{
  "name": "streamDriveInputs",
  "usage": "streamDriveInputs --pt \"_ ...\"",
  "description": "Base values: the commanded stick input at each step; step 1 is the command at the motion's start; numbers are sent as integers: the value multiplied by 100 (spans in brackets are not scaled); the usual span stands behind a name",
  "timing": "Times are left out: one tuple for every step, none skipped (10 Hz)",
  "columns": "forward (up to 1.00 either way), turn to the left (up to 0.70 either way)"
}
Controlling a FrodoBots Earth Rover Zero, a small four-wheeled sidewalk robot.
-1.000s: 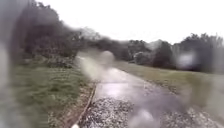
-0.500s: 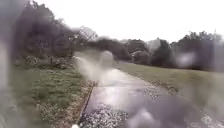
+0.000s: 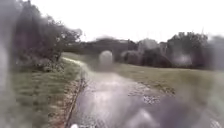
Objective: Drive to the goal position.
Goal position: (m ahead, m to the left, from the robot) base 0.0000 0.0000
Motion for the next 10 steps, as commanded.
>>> streamDriveInputs --pt "70 0" --pt "70 0" --pt "70 0" --pt "70 1" --pt "70 2" --pt "70 3" --pt "70 3" --pt "70 3" --pt "70 2" --pt "70 1"
